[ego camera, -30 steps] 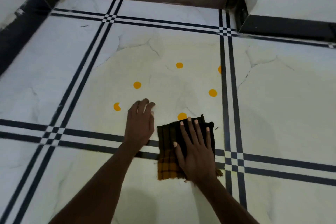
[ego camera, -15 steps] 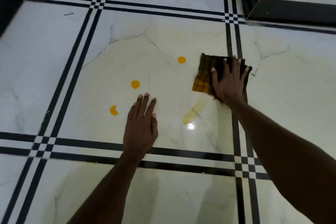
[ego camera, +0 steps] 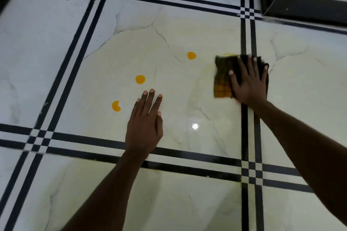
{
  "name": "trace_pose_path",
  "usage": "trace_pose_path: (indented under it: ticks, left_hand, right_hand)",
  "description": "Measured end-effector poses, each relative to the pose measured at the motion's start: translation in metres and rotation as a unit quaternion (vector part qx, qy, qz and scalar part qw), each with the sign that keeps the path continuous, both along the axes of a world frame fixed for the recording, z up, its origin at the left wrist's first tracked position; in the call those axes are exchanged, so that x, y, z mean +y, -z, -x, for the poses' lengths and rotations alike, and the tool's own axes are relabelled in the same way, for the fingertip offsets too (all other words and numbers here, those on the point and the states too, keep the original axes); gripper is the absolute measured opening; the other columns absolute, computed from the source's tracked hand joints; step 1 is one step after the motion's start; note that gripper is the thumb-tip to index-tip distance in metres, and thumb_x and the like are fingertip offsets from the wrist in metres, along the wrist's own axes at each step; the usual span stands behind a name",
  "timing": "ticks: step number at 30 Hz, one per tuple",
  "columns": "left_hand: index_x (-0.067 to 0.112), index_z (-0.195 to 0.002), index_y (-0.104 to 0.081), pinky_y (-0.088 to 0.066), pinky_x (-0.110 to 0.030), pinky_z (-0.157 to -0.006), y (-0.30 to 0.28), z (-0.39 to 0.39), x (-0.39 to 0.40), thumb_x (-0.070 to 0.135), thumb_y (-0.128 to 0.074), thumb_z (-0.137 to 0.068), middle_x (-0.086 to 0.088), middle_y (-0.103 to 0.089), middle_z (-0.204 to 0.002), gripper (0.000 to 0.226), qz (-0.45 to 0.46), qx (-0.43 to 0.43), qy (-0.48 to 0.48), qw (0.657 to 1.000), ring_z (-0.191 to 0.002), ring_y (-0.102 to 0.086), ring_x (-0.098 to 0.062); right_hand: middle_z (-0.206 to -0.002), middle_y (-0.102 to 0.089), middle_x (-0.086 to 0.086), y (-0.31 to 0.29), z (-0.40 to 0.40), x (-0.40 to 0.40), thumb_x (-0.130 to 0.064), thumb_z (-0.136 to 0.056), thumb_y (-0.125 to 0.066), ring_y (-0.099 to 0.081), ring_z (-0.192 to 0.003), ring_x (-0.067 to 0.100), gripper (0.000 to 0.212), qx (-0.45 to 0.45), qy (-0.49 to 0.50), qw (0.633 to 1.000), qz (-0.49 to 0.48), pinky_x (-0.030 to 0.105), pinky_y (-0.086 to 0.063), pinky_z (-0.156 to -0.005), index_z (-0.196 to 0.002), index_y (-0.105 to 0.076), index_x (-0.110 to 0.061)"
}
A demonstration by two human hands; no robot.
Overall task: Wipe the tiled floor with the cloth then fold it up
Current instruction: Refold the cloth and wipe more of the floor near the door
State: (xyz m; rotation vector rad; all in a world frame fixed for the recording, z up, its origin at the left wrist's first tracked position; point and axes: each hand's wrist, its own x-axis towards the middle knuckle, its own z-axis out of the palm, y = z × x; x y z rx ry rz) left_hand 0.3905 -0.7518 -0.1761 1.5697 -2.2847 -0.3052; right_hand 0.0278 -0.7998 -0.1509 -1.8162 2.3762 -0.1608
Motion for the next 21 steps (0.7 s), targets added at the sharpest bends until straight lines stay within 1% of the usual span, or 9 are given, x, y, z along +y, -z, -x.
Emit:
trace_pose_path:
  ticks: [2,5,8,11,12,14,17,19,21]
  left_hand:
    - [0.018,-0.160,-0.036,-0.023,-0.044,-0.129,0.000,0.001,0.000,0.027,-0.034,-0.109,-0.004,-0.026,-0.171,0.052,0.002,0.003,0.003,1.000,-0.161,-0.016,-0.020]
    - [0.018,-0.160,-0.035,-0.023,-0.044,-0.129,-0.002,-0.001,0.001,0.026,-0.035,-0.109,-0.004,-0.026,-0.171,0.052,0.004,0.005,0.007,1.000,-0.161,-0.016,-0.020]
    - [0.019,-0.160,-0.035,-0.025,-0.045,-0.129,-0.002,-0.001,0.001,0.026,-0.036,-0.109,-0.004,-0.026,-0.171,0.052,0.004,0.009,0.008,1.000,-0.161,-0.016,-0.020]
    - [0.017,-0.160,-0.036,-0.028,-0.047,-0.127,-0.004,0.001,0.001,0.025,-0.037,-0.109,-0.006,-0.027,-0.170,0.052,0.012,0.011,0.006,1.000,-0.160,-0.018,-0.022]
    - [0.016,-0.160,-0.037,-0.028,-0.047,-0.127,-0.003,0.001,0.002,0.024,-0.037,-0.108,-0.006,-0.028,-0.170,0.052,0.012,0.010,0.004,1.000,-0.160,-0.019,-0.023]
    - [0.016,-0.160,-0.037,-0.028,-0.047,-0.127,-0.003,0.001,0.002,0.024,-0.037,-0.108,-0.006,-0.028,-0.170,0.052,0.011,0.008,0.005,1.000,-0.160,-0.019,-0.023]
    - [0.017,-0.160,-0.037,-0.026,-0.046,-0.128,0.000,0.000,0.000,0.025,-0.037,-0.108,-0.005,-0.028,-0.170,0.052,0.010,0.008,0.005,1.000,-0.160,-0.019,-0.022]
    - [0.017,-0.159,-0.037,-0.024,-0.045,-0.129,0.000,0.000,0.000,0.024,-0.038,-0.108,-0.005,-0.027,-0.170,0.052,0.014,0.011,0.006,1.000,-0.160,-0.019,-0.021]
    - [0.016,-0.159,-0.039,-0.023,-0.044,-0.130,0.000,0.000,0.000,0.024,-0.039,-0.108,-0.005,-0.028,-0.170,0.052,0.015,0.015,0.006,1.000,-0.160,-0.020,-0.021]
  right_hand:
    - [-0.176,-0.004,0.015,0.001,-0.020,-0.050,-0.066,-0.103,-0.010,0.002,-0.163,0.033,0.074,0.002,0.038,0.999,-0.004,0.067,0.004,-0.127,-0.167,-0.011,-0.030]
    - [-0.176,-0.009,0.013,-0.002,-0.082,-0.067,-0.064,-0.105,-0.012,-0.002,-0.163,0.034,0.071,0.011,-0.072,0.997,0.001,0.064,0.003,-0.128,-0.167,-0.013,-0.029]
    - [-0.177,-0.007,0.007,-0.003,-0.109,-0.003,-0.061,-0.108,-0.012,0.003,-0.164,0.027,0.068,0.020,-0.232,0.972,-0.010,0.060,0.001,-0.130,-0.168,-0.011,-0.028]
    - [-0.177,-0.002,0.003,-0.005,-0.060,0.058,-0.059,-0.108,-0.020,0.005,-0.164,0.023,0.068,0.036,-0.313,0.948,-0.038,0.056,0.002,-0.132,-0.168,-0.007,-0.030]
    - [-0.177,-0.004,0.003,-0.005,-0.037,0.057,-0.060,-0.108,-0.020,0.004,-0.164,0.023,0.068,0.033,-0.298,0.953,-0.043,0.058,-0.002,-0.131,-0.168,-0.008,-0.031]
    - [-0.176,-0.009,0.006,-0.007,-0.004,0.029,-0.063,-0.107,-0.014,-0.001,-0.164,0.026,0.069,0.022,-0.191,0.981,-0.023,0.063,-0.008,-0.129,-0.168,-0.012,-0.031]
    - [-0.176,-0.006,0.011,-0.004,-0.016,-0.048,-0.064,-0.104,-0.009,0.001,-0.164,0.031,0.074,-0.002,-0.032,0.999,-0.016,0.062,0.003,-0.129,-0.168,-0.010,-0.027]
    - [-0.176,-0.009,0.013,-0.001,-0.064,-0.084,-0.061,-0.104,-0.011,-0.002,-0.163,0.035,0.073,0.004,-0.051,0.999,-0.003,0.062,0.002,-0.129,-0.168,-0.013,-0.025]
    - [-0.175,-0.016,0.012,0.001,-0.118,-0.079,-0.057,-0.106,-0.015,-0.008,-0.163,0.034,0.069,0.013,-0.139,0.990,0.018,0.061,-0.002,-0.130,-0.167,-0.019,-0.025]
